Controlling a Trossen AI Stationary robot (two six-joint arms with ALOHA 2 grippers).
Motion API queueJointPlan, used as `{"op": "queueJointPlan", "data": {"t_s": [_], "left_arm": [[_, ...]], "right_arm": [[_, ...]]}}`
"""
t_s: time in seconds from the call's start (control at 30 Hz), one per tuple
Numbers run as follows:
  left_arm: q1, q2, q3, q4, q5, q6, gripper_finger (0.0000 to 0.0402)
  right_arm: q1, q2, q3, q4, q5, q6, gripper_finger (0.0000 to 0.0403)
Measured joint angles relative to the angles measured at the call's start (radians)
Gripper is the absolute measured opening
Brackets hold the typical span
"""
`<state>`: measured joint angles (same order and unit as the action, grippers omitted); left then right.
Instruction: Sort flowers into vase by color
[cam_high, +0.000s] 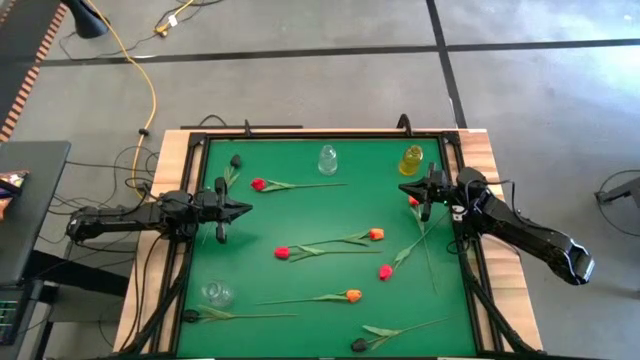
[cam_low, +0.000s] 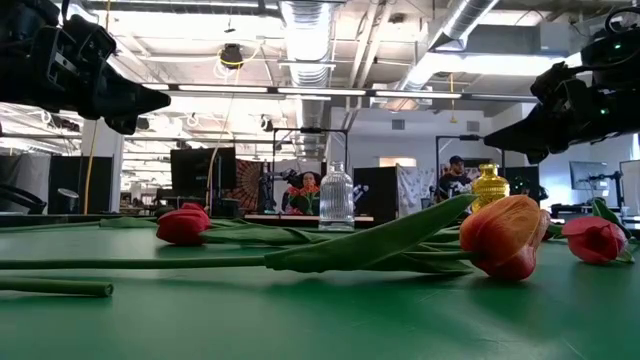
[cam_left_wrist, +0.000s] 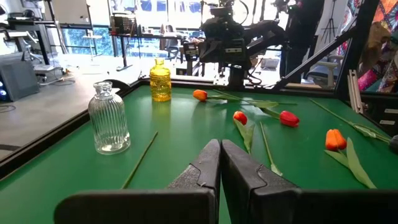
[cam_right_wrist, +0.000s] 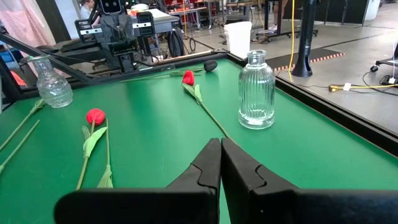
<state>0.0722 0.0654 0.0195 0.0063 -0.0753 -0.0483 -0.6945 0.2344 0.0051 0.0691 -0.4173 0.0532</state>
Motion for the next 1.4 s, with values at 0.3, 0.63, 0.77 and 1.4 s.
{"op": "queueJointPlan", "data": {"t_s": [0.3,0.63,0.77,1.4], "left_arm": [[0.000,0.000,0.000,0.001,-0.012,-0.115,0.0000],[0.000,0.000,0.000,0.007,-0.047,-0.693,0.0000],[0.000,0.000,0.000,0.011,-0.073,-0.694,0.0000],[0.009,0.006,-0.001,0.232,-0.351,-0.477,0.0003]], "right_arm": [[0.000,0.000,0.000,0.000,0.000,0.000,0.0038],[0.000,0.000,0.000,0.000,0.000,0.000,0.0038],[0.000,0.000,0.000,0.000,0.000,0.000,0.0038],[0.052,0.010,0.085,0.084,0.000,0.123,0.0038]]}}
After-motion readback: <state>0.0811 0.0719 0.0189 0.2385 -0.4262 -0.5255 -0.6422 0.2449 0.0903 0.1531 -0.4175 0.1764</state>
